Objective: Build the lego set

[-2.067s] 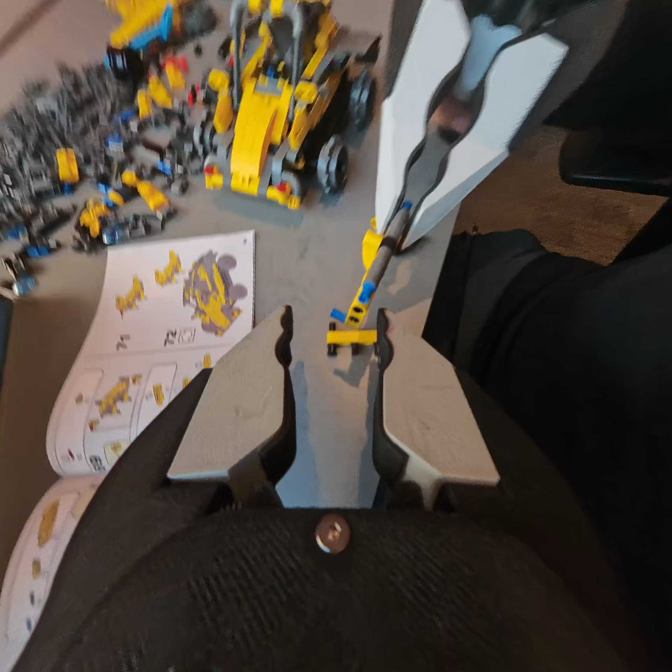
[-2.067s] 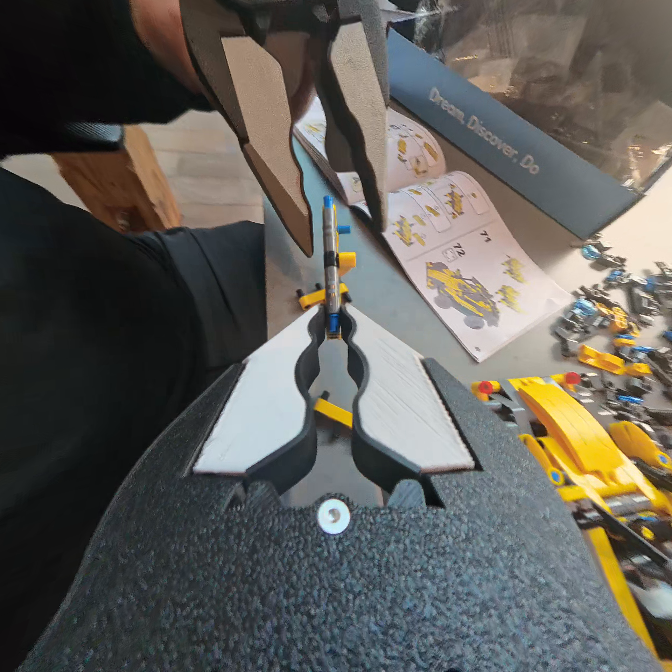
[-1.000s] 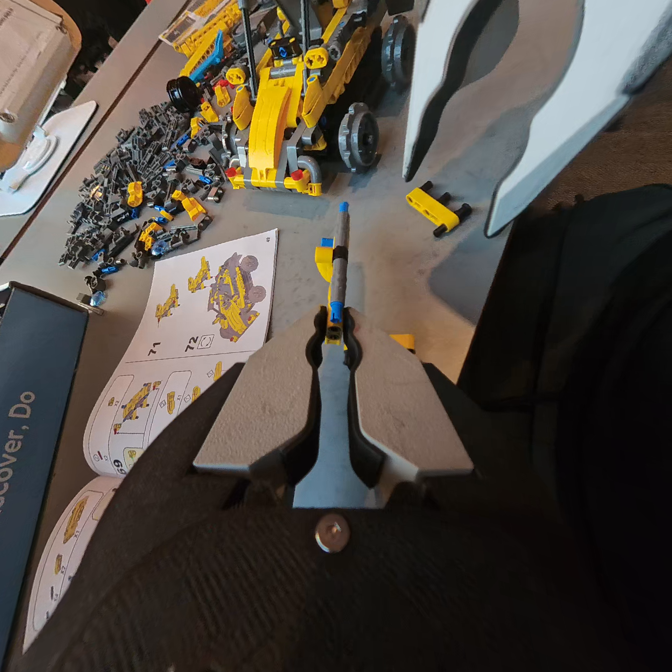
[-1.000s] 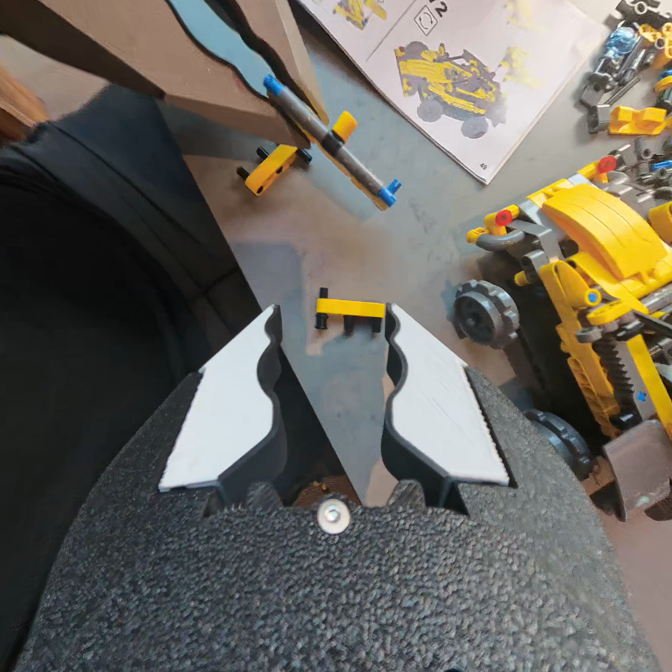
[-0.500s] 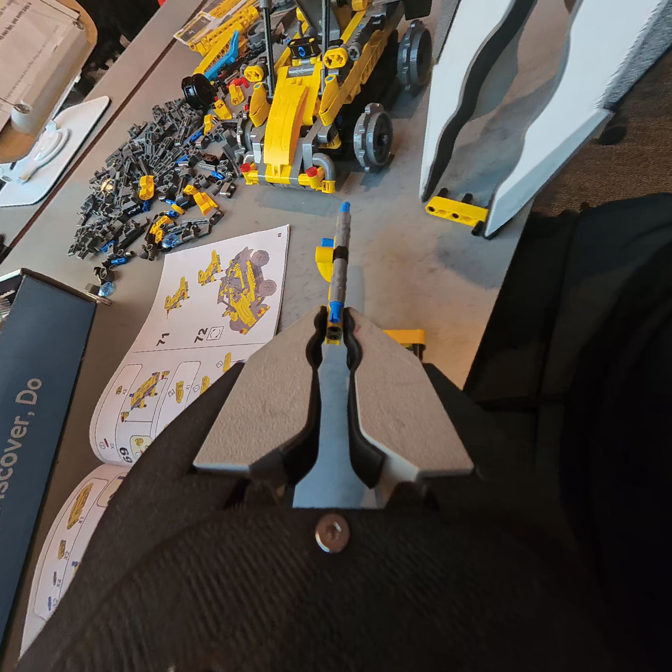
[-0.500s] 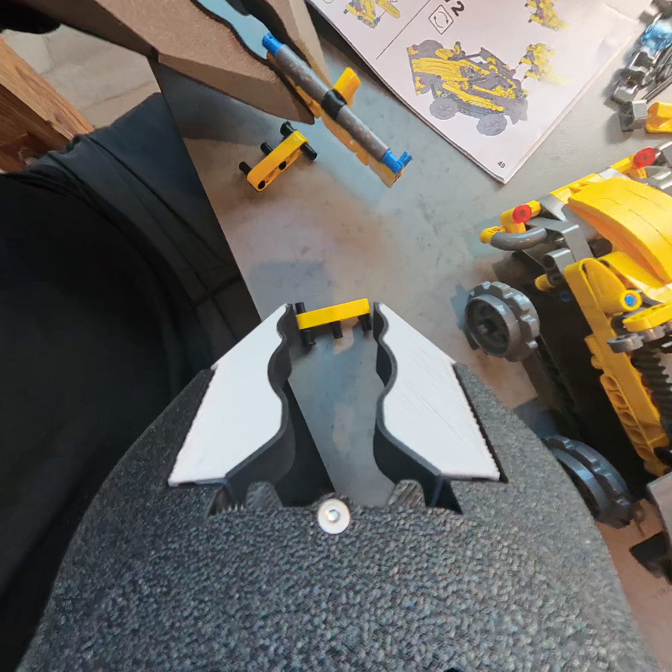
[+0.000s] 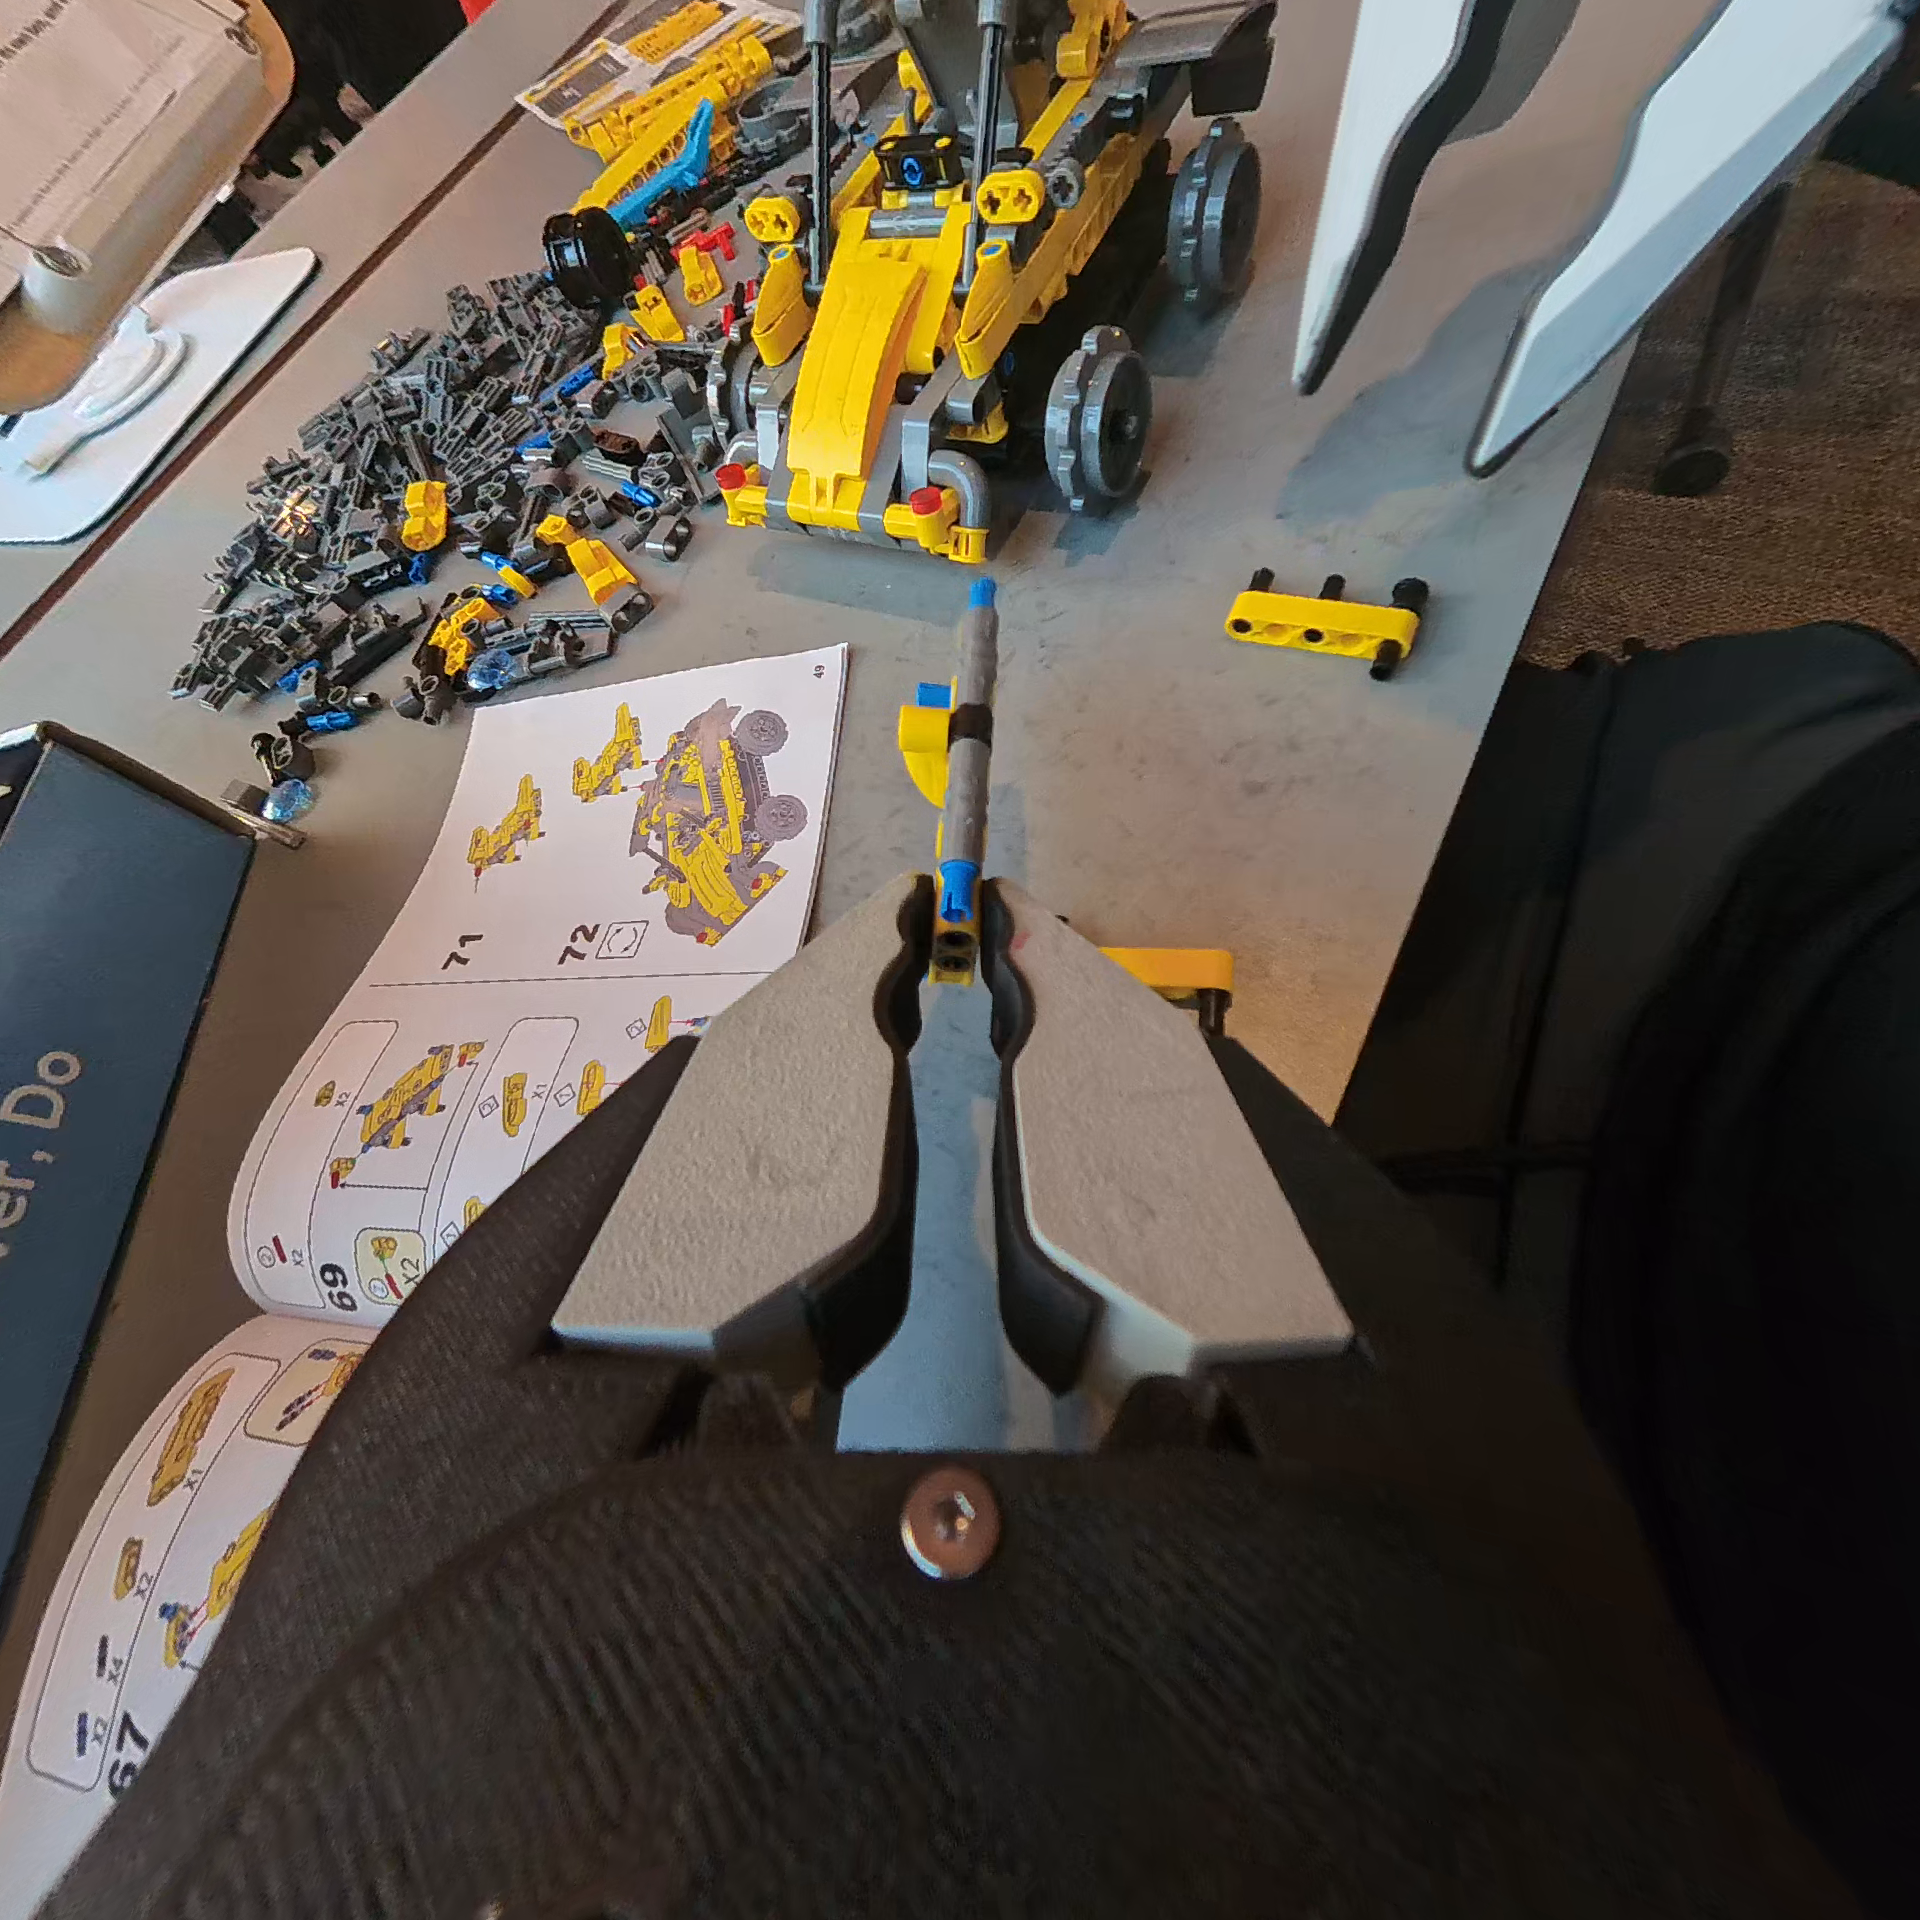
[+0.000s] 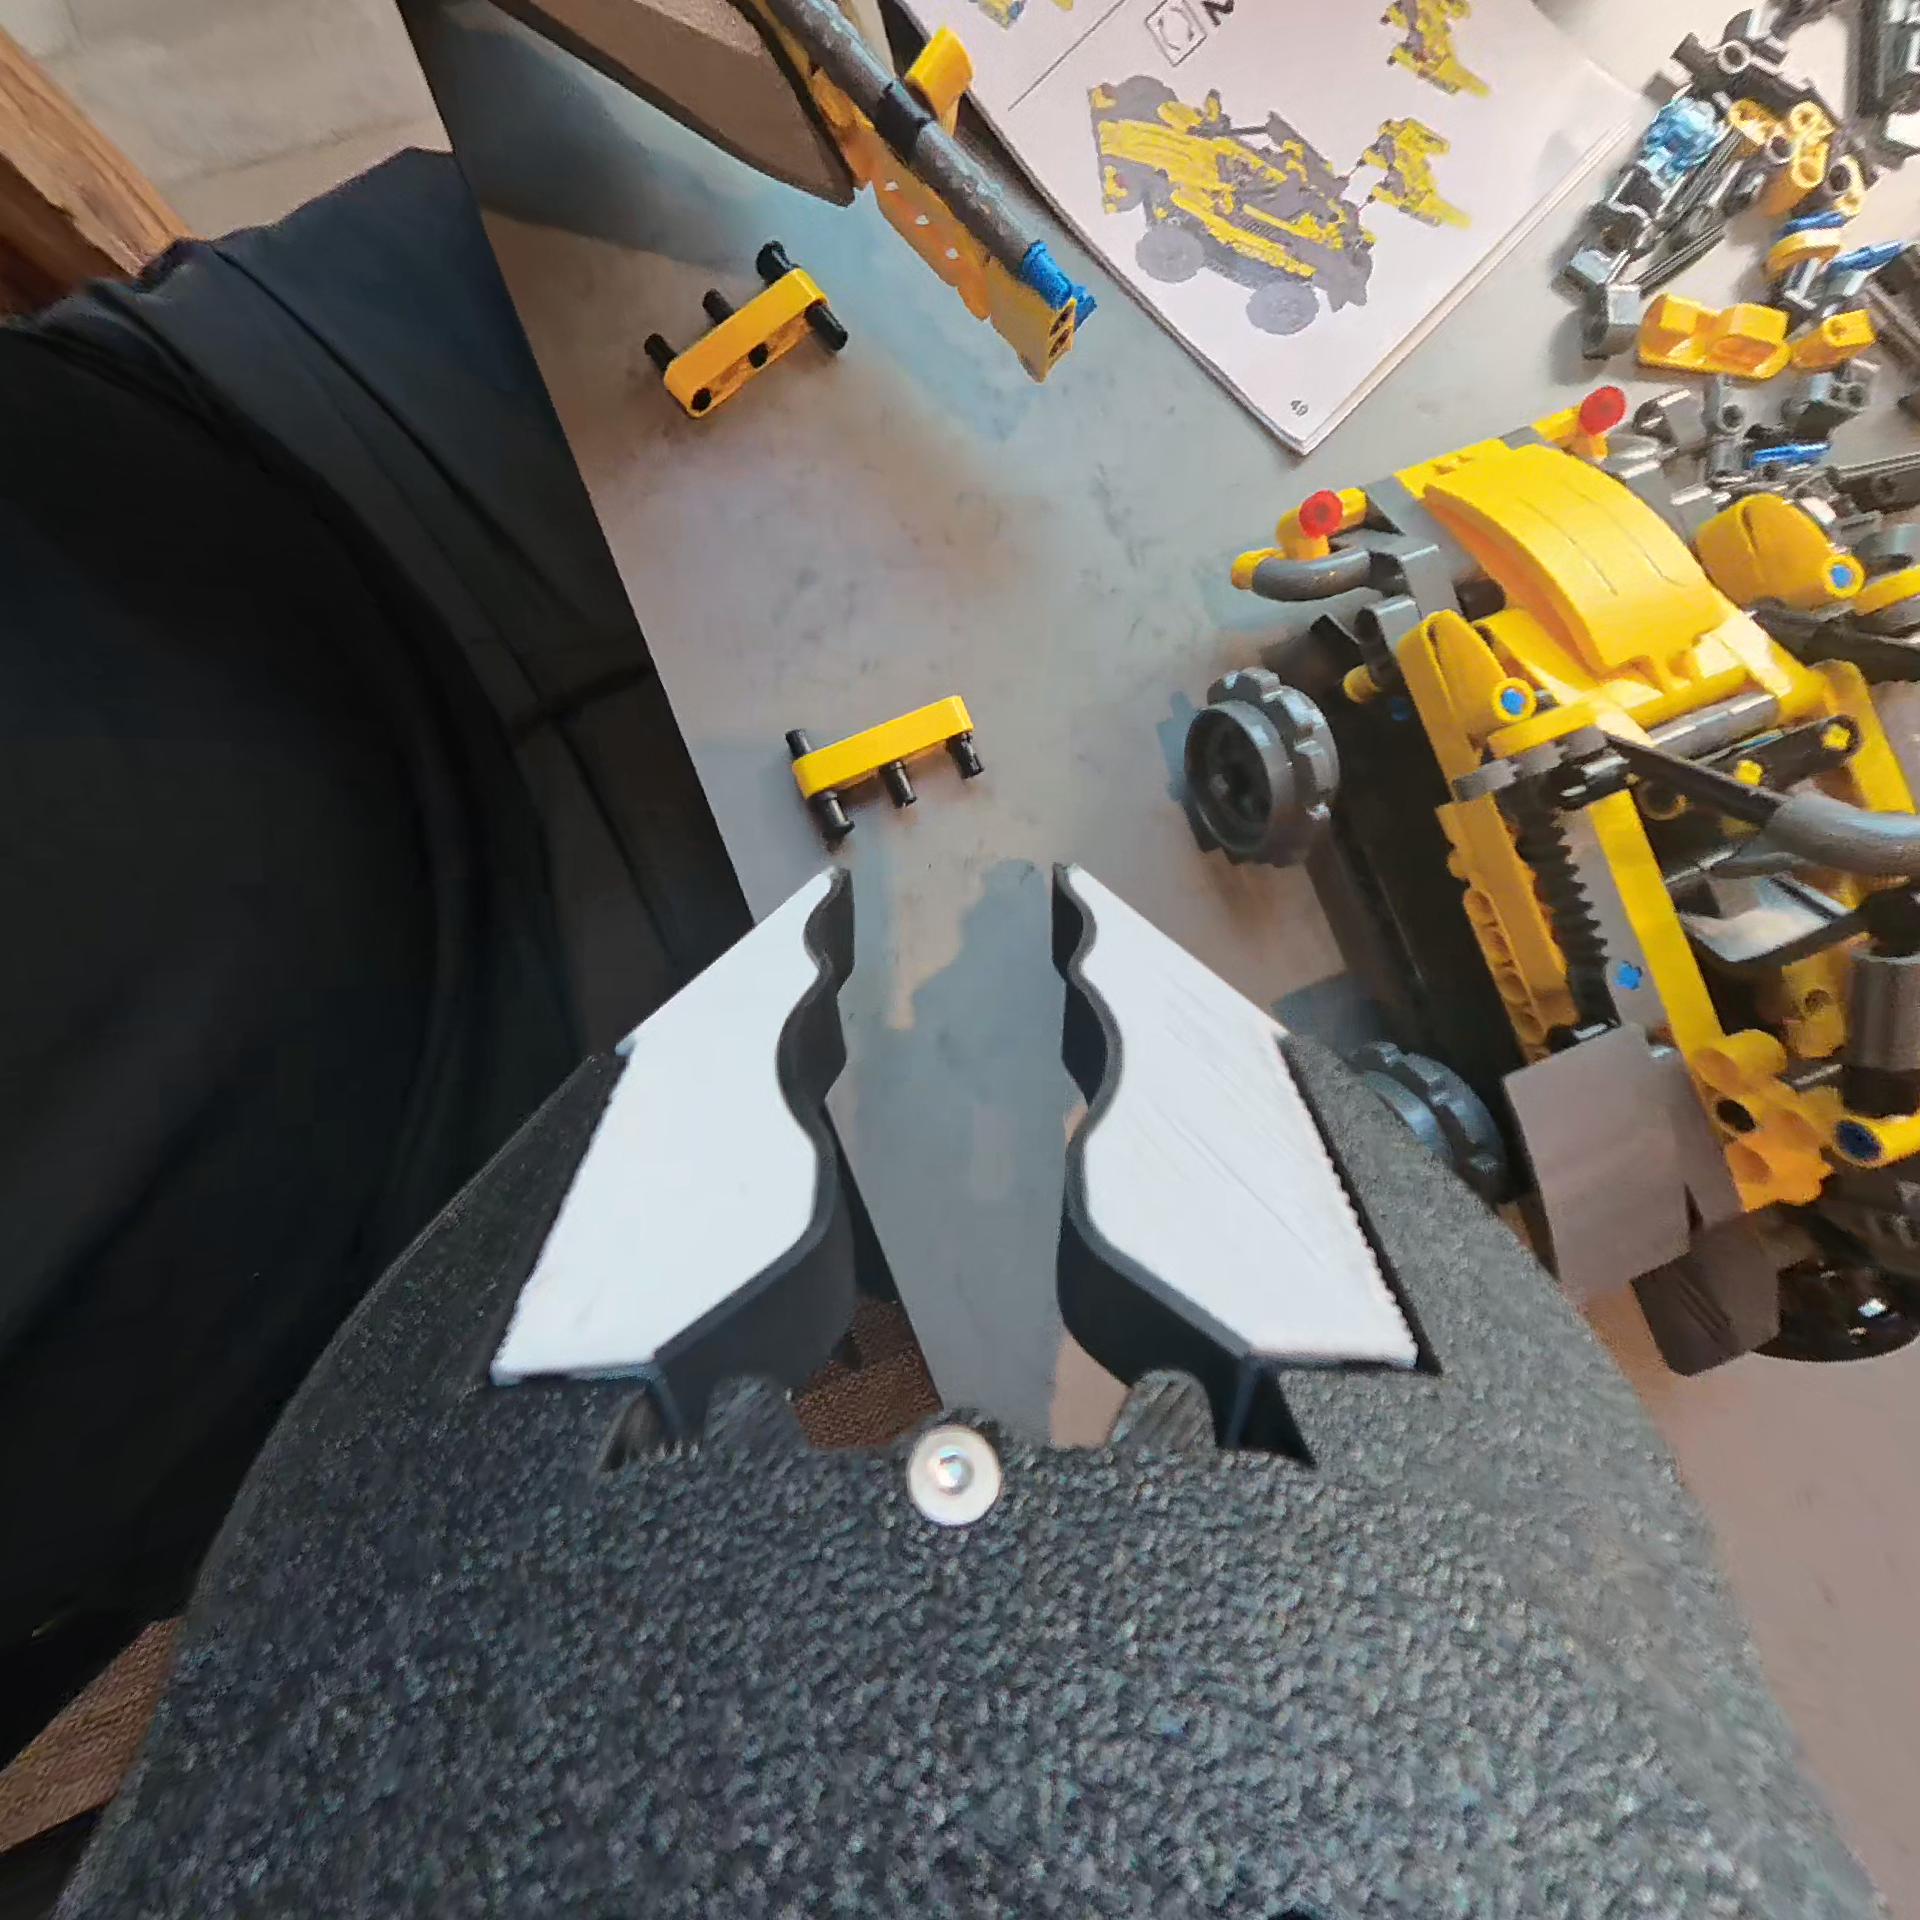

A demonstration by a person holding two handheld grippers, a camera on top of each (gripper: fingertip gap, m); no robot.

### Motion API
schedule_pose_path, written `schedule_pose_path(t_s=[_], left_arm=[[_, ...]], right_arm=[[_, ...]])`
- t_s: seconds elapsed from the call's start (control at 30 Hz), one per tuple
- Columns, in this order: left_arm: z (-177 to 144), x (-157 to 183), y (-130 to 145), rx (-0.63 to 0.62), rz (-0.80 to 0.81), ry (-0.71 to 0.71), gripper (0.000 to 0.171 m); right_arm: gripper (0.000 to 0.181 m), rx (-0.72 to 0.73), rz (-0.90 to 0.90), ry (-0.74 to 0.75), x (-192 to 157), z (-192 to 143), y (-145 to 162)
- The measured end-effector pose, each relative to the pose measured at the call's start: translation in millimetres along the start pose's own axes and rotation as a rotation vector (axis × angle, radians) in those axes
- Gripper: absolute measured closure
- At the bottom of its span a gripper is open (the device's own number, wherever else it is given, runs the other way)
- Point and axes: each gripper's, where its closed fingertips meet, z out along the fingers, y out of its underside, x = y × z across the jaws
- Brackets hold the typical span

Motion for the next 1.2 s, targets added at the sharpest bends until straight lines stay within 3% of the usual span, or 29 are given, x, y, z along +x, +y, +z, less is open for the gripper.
schedule_pose_path(t_s=[0.33,0.57,0.7,0.8,0.9,1.0,1.07,1.13,1.2], left_arm=[[3.7,4.9,4.4,-0.039,0.056,-0.005,0.167],[7.2,7.0,8.7,-0.074,0.062,0.008,0.167],[13.7,6.3,5.3,-0.087,0.04,0.001,0.167],[23.9,13.1,-2.6,-0.091,0.063,0.013,0.167],[31.9,16.3,-4.8,-0.109,0.076,0.017,0.167],[34.8,18.3,-3.4,-0.129,0.076,0.02,0.167],[35.3,19.5,-1.7,-0.142,0.075,0.021,0.167],[36.5,22.9,0.2,-0.164,0.073,0.032,0.167],[37.8,25.7,-1.2,-0.166,0.091,0.027,0.167]], right_arm=[[0.149,-0.03,-0.053,-0.085,-19.9,12.6,5.2],[0.15,0.019,0.036,-0.154,-28.2,19.1,-6.1],[0.15,0.01,0.056,-0.091,-22.3,20.2,-9.5],[0.147,0.117,0.149,-0.062,-20.1,20.5,-30.2],[0.144,0.049,0.129,0.03,-13.1,32.0,-19.6],[0.159,0.079,0.088,-0.078,-33.1,31.6,-21.5],[0.171,0.017,0.056,-0.042,-26.2,24.3,-9.0],[0.16,-0.043,0.03,0.022,-13.0,13.4,5.7],[0.159,-0.013,0.03,0.022,-13.8,0.6,8.4]])
